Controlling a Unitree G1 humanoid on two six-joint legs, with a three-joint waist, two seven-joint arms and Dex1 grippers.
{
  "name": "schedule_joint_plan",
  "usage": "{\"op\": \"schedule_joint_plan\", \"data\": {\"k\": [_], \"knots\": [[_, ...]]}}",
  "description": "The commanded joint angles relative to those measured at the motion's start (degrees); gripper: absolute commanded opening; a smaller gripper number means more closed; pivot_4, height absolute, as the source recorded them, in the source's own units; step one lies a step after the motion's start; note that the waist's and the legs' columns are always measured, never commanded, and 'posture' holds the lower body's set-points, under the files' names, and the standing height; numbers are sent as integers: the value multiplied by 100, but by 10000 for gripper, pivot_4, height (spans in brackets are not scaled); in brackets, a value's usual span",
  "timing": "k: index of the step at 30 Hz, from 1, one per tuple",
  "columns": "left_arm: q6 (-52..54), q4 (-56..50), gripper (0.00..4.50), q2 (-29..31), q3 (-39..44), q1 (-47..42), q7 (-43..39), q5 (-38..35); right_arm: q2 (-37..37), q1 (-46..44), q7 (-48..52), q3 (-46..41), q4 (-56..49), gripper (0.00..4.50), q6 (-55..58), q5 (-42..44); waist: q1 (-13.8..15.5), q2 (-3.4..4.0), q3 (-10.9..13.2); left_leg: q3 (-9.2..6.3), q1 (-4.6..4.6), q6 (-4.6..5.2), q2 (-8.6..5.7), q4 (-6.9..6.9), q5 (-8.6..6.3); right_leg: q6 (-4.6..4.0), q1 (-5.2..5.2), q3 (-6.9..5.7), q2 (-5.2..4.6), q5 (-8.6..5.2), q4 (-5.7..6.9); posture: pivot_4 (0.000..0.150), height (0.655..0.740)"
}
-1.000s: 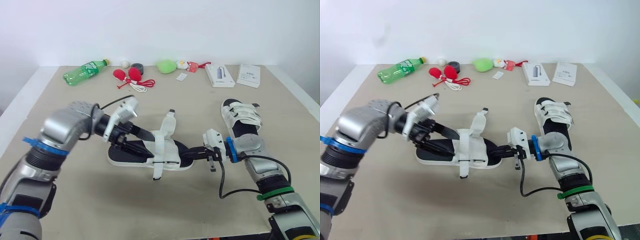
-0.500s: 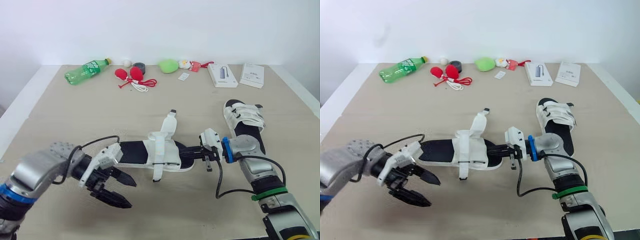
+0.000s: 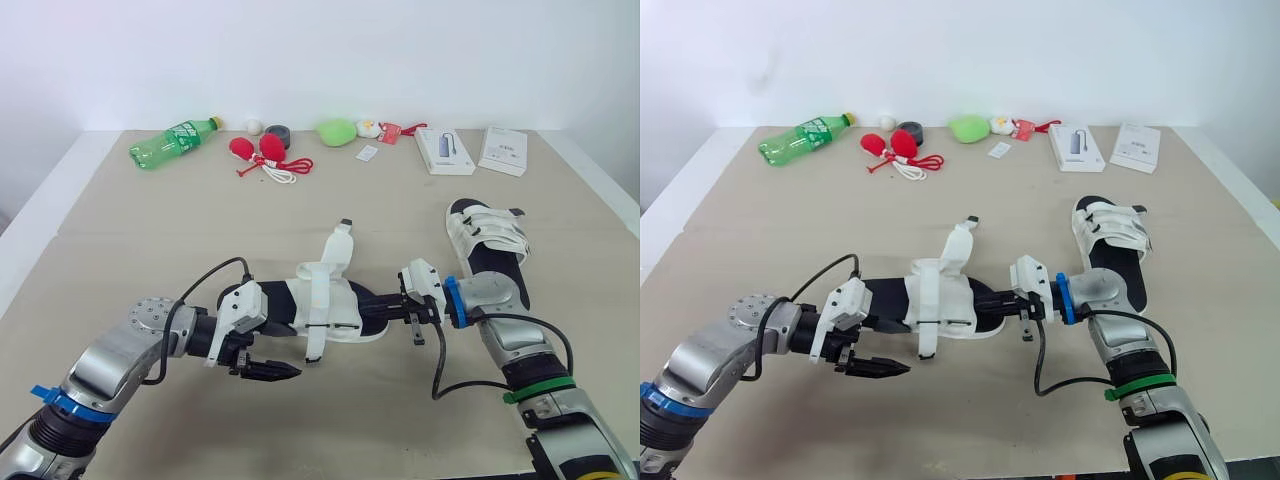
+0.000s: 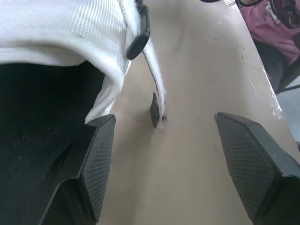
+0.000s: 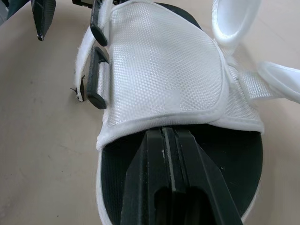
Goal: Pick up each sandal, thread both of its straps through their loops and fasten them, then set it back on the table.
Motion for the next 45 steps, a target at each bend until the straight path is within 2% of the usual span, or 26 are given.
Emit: {"op": "schedule_joint_plan", "data": {"k": [1, 6, 13, 15, 17, 18, 20, 21, 24, 31, 36, 40, 45], "knots": [[68, 10, 34754, -139, -35, -133, -41, -172, -34, -74, 33, -153, -63, 0, -96, 34, 1, 0, 0, 0, 0, 0, 0, 0, 0, 1, 1, -1, 0, 0, 0, 1500, 7400], [166, 136, 34754, -166, -259, -257, -238, -178, -45, -154, 30, -156, 34, 0, -117, -14, -1, 0, 0, 1, 0, 0, -1, 2, 0, 5, 1, -1, 12, 3, 0, 1500, 7400], [-27, 689, 34754, -499, -493, -552, -103, 91, -74, -156, 26, -147, 44, 0, -143, -57, 0, 0, 0, 1, 0, 0, -1, 3, 0, 6, 2, 1, 15, 4, 0, 1500, 7400], [-25, 829, 29756, -543, -570, -611, -95, 157, -83, -156, 21, -152, 48, 0, -153, -68, -1, 0, 0, 0, 0, 0, -1, 3, 0, 5, 2, 2, 18, 4, 0, 1500, 7400], [-34, 898, 27434, -572, -603, -632, -130, 194, -91, -148, 14, -160, 38, 0, -156, -77, 0, 0, 0, -1, 0, 0, -1, 3, 0, 5, 2, 2, 19, 4, 0, 1500, 7400], [-58, 933, 23083, -592, -611, -633, -144, 219, -96, -142, 12, -163, 35, 0, -159, -82, -3, 0, 0, -1, 0, 0, -1, 3, 0, 6, 2, 2, 20, 4, 0, 1500, 7400], [-94, 990, 17666, -622, -626, -638, -163, 255, -105, -133, 11, -164, 35, 0, -168, -89, -2, 0, 0, -1, 0, 0, 0, 3, 0, 5, 2, 3, 20, 4, 0, 1500, 7400], [-106, 1007, 12424, -633, -638, -639, -170, 270, -108, -132, 8, -165, 38, 0, -172, -94, -2, 0, 0, -1, 0, 0, 0, 3, 0, 5, 2, 3, 20, 4, 0, 1500, 7400], [-82, 1010, 487, -654, -662, -641, -184, 262, -104, -146, 1, -166, 57, 0, -181, -110, -1, 0, 0, -1, 0, 0, 0, 3, 0, 4, 2, 4, 20, 4, 0, 1500, 7400], [-5, 841, 487, -608, -649, -614, -287, 137, -114, -145, -18, -171, 60, 0, -209, -133, -1, 0, 0, -1, 0, 0, 0, 3, 0, 3, 3, 4, 19, 5, 0, 1500, 7400], [432, 545, 487, -142, -446, -509, -725, -310, -130, -124, -21, -165, 47, 0, -228, -146, -3, 0, 0, -1, 0, 0, 0, 2, 0, 0, 1, 3, 20, 6, 1, 1500, 7400], [365, 249, 487, 344, -475, -122, -1031, -361, -132, -125, -18, -157, 89, 0, -263, -159, -21, 2, 0, -2, 2, 0, 6, -1, 0, -5, -1, 3, 25, 3, 2, 1500, 7400], [543, -198, 487, 593, -405, 192, -1072, -604, -137, -111, -19, -140, 88, 0, -278, -157, -4, 2, 0, -10, 3, -1, 10, -1, 0, -12, 2, 0, 12, -1, 2, 1500, 7400]]}}
